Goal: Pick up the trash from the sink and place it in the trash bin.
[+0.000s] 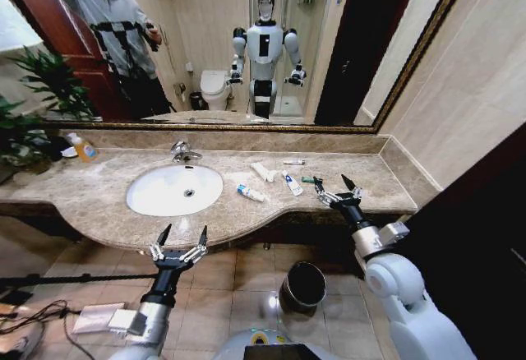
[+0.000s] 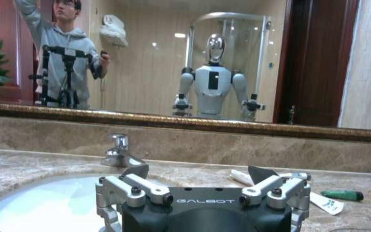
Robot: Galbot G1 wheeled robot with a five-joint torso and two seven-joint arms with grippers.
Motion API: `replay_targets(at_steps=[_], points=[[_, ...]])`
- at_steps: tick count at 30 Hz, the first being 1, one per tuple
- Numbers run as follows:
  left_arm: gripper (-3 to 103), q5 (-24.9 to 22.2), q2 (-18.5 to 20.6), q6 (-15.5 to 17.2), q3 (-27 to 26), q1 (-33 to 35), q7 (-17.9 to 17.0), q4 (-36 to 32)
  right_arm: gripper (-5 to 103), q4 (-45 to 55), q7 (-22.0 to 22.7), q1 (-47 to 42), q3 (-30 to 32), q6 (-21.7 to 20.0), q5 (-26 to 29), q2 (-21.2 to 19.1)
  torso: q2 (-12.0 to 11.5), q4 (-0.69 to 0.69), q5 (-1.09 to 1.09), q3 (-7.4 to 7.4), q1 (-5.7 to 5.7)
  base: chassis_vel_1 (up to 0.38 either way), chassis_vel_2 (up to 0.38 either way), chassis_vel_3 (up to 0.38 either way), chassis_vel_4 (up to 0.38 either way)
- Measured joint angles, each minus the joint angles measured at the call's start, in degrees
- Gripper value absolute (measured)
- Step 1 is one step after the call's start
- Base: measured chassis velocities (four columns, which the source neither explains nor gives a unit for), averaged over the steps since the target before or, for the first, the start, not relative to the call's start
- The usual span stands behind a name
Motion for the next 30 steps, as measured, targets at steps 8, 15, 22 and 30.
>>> replay_targets(at_steps=[8, 15, 22, 30], points=[[100, 0.0, 0.0, 0.0, 0.0, 0.0, 0.0, 0.0, 100, 1.2, -2.4, 0.2, -0.3, 1.2, -1.6, 0.0, 0.0, 0.0, 0.0, 0.0, 0.0, 0.0, 0.0, 0.0, 0.0], [100, 0.0, 0.0, 0.0, 0.0, 0.0, 0.0, 0.0, 100, 1.1, -3.0, 1.7, -0.6, 0.3, -1.7, -2.4, 0.0, 0.0, 0.01, 0.0, 0.0, 0.0, 0.0, 0.0, 0.0], [100, 0.0, 0.0, 0.0, 0.0, 0.0, 0.0, 0.0, 100, 0.3, -5.4, 2.5, -1.3, -1.2, -0.4, -4.1, 0.0, -0.01, 0.0, 0.0, 0.0, 0.0, 0.0, 0.0, 0.0], [100, 0.0, 0.0, 0.0, 0.0, 0.0, 0.0, 0.0, 100, -6.6, -8.2, 10.5, -5.7, -3.9, 0.4, -8.7, 0.0, 0.0, 0.01, 0.0, 0.0, 0.0, 0.0, 0.0, 0.0]])
